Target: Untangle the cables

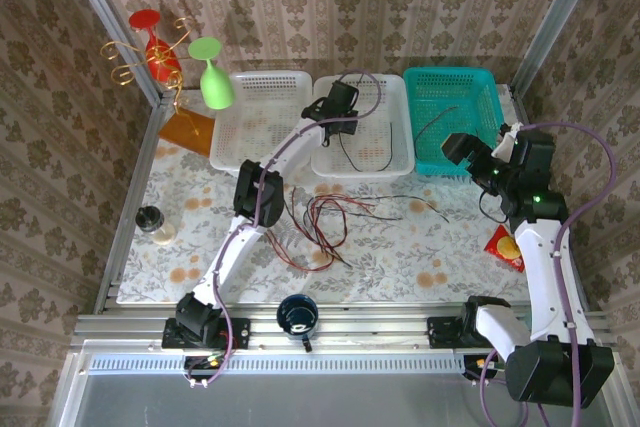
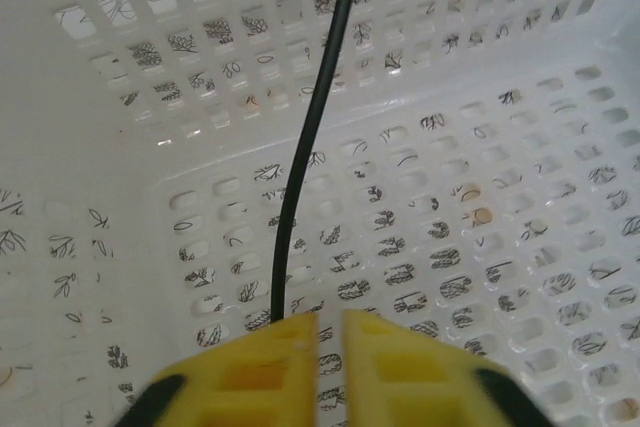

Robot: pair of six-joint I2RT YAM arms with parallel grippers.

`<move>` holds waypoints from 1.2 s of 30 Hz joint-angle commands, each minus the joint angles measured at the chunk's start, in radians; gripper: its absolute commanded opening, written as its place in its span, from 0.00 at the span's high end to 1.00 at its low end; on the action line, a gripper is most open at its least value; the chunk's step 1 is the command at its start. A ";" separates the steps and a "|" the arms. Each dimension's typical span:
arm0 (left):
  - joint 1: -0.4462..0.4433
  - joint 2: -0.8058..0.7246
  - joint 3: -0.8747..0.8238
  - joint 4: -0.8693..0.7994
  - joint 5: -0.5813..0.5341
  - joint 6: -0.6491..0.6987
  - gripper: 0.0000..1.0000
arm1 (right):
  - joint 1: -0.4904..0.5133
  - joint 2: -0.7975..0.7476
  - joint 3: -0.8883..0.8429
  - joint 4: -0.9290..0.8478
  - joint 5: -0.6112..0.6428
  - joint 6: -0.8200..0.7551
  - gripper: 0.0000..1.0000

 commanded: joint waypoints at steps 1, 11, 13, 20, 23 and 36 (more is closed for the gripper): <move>0.013 0.019 0.032 0.001 0.008 -0.011 1.00 | -0.005 -0.023 0.033 -0.031 -0.019 -0.003 0.00; -0.020 -0.081 -0.064 0.035 0.027 0.047 1.00 | -0.005 -0.025 0.043 -0.030 -0.015 0.001 0.00; -0.020 -0.110 -0.095 0.033 0.044 0.040 1.00 | -0.005 -0.028 0.041 -0.031 -0.016 0.005 0.00; -0.025 -0.145 -0.113 -0.042 0.062 0.029 1.00 | -0.005 -0.037 0.035 -0.029 -0.012 0.009 0.00; -0.024 -0.138 -0.110 -0.046 -0.006 0.038 0.83 | -0.005 -0.037 0.035 -0.028 -0.014 0.010 0.00; 0.002 -0.045 -0.018 -0.061 -0.035 0.028 0.40 | -0.005 -0.007 0.055 -0.023 -0.015 -0.009 0.00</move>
